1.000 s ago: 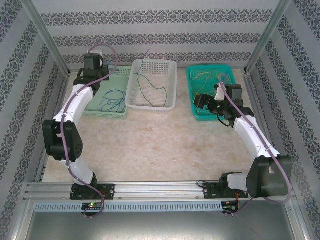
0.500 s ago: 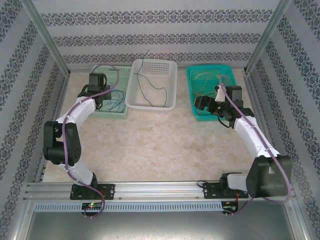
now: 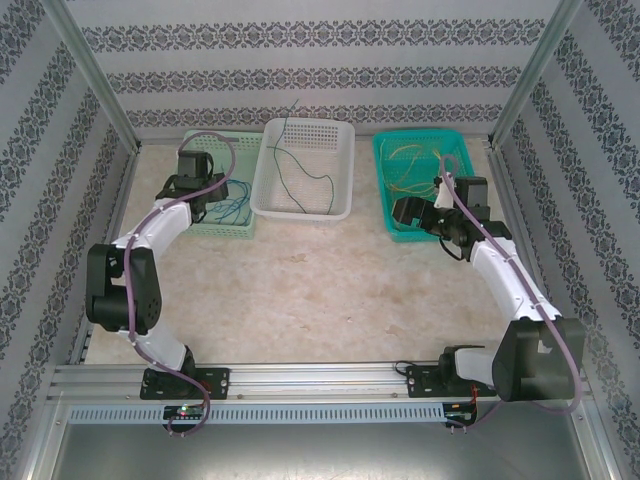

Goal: Untangle the cables

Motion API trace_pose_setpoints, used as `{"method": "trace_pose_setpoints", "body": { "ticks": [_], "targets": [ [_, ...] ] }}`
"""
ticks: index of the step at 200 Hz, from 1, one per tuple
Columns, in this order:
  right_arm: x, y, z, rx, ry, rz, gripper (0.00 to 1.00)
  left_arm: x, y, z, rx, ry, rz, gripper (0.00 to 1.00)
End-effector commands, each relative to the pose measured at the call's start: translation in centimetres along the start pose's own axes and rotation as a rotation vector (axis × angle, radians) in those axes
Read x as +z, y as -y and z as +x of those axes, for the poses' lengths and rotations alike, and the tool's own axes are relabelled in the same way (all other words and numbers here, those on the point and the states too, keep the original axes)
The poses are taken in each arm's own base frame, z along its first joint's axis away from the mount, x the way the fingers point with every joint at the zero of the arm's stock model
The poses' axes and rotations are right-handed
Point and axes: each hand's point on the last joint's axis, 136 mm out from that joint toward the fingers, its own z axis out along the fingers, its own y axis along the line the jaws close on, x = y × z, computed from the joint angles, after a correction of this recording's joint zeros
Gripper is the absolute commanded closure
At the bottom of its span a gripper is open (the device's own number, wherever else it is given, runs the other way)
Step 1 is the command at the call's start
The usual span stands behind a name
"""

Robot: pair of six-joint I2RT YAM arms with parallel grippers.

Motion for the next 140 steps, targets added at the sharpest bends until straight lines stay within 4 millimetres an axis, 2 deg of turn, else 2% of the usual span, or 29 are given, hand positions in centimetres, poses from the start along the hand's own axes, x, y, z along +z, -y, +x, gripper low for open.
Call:
{"method": "trace_pose_setpoints", "body": {
  "ticks": [1, 24, 63, 115, 127, 140],
  "targets": [
    [-0.8, 2.1, -0.4, -0.076, 0.068, 0.116, 0.02, -2.5, -1.6, -2.2, -0.039, 0.106, -0.037, 0.0],
    [-1.5, 3.7, -1.3, -0.16, 0.17, 0.206, 0.02, -3.5, -2.2, -1.8, -0.03, 0.131, -0.051, 0.0],
    [-1.8, 6.9, -2.0, -0.294, 0.335, 0.364, 0.02, -3.4, -2.7, 0.0, -0.008, 0.147, -0.058, 0.0],
    [1.6, 9.6, -2.2, -0.352, 0.537, 0.383, 0.02, -4.1, -3.1, 2.5, 0.039, 0.217, -0.036, 0.0],
    [2.6, 9.7, -2.2, -0.35, 0.537, 0.362, 0.02, -4.2, -2.9, 3.0, 0.063, 0.262, -0.008, 0.0],
    [4.4, 9.8, -1.4, -0.38, 0.515, 0.331, 0.02, -4.3, -2.7, 3.9, 0.088, 0.296, 0.015, 0.0]
  ]
}}
